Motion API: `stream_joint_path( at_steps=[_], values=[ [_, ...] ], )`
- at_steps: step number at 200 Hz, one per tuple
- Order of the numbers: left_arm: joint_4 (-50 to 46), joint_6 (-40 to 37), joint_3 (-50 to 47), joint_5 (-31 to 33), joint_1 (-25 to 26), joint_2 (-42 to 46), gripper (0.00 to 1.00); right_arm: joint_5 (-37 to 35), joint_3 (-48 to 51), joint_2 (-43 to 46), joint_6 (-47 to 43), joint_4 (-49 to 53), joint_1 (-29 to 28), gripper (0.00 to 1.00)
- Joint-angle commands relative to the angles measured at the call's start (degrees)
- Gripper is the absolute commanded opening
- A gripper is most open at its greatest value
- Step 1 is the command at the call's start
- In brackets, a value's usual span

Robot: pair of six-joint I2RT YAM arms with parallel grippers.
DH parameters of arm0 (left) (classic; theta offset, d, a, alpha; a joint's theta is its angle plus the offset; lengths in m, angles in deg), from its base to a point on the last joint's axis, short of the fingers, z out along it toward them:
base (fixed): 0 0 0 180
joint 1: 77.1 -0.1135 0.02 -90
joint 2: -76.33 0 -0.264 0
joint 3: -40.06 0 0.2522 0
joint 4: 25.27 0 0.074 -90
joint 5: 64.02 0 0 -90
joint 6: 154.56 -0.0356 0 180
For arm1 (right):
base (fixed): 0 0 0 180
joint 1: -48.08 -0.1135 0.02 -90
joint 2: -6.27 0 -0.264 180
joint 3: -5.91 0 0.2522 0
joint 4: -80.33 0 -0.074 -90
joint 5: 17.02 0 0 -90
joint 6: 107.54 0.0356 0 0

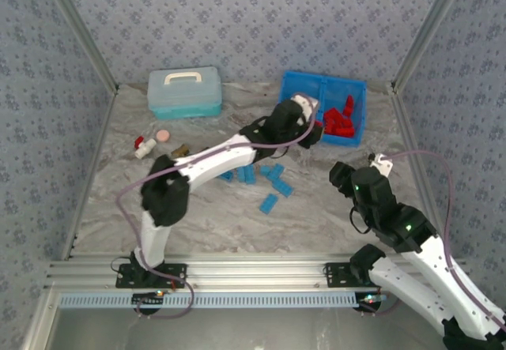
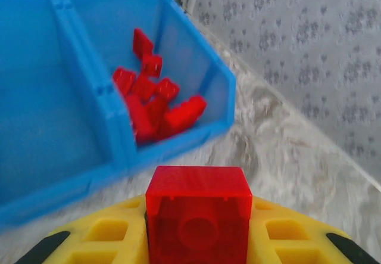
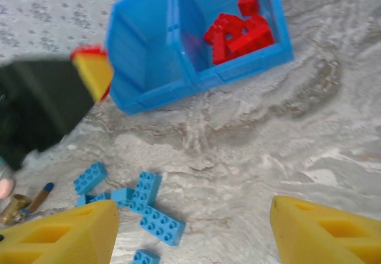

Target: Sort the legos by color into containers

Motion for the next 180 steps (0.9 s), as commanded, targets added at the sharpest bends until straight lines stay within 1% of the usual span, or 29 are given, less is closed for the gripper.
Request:
stream_joint_path(
  at_steps=[1,20,30,38,44,52,73,79,93,104,128,156,170,180],
  values=[
    [-4.84,1.88,17.75,1.86,0.34,-12.91,0.27,-8.16,-1.44,0.28,5.08,8.02,-2.41,0.71],
    [-12.85,1.66,40.14,2.61,0.34,-26.61,0.27,-9.56,-2.64,1.11,4.53,9.78,-3.7,0.71],
    [-15.05,1.42,51.77,3.25,0.27,-33.53,0.27,-10.26,-3.19,1.73,4.11,10.41,-3.98,0.71],
    [-14.89,0.75,58.32,4.59,0.26,-37.8,0.28,-10.5,-3.52,2.19,3.83,10.86,-4.13,0.72],
    [-13.37,-0.11,60.77,5.85,0.25,-39.85,0.28,-10.62,-3.8,2.53,3.58,11.17,-4.16,0.71],
    [-9.28,-2.21,60.61,6.61,0.26,-41.07,0.3,-10.58,-3.97,2.89,3.47,11.34,-4.23,0.72],
    [1.45,-7.56,55.11,9.88,0.37,-41.5,0.32,-10.19,-4.4,3.71,2.75,11.62,-4.3,0.72],
    [2.91,-8.08,55.21,10.63,0.22,-42.19,0.36,-10.1,-4.65,3.83,2.69,11.85,-4.29,0.72],
    [4.24,-7.25,56.99,9.74,-0.63,-43.92,0.53,-9.87,-4.76,4.2,2.46,12.26,-4.31,0.72],
    [5.34,-7.01,57.36,7.56,-1.14,-44.48,0.57,-9.72,-4.68,4.33,2.23,12.26,-4.31,0.72],
    [6.05,-8.13,57.39,5.5,-0.98,-44.05,0.75,-9.55,-4.36,4.33,2.27,11.94,-4.29,0.72],
    [2.76,-7.36,57.44,3.7,-0.72,-40.38,0.78,-8.98,-3.98,4.25,0.86,10.2,-4.31,0.72],
    [-2.2,-5.87,57.39,3.07,-0.71,-35.84,0.82,-8.57,-4.29,3.67,-1.04,9.81,-4.24,0.72],
    [-7.07,-5.33,57.01,3.56,-0.7,-31.67,0.84,-7.32,-4.62,2.8,-4.01,9.21,-4.23,0.72]
  ],
)
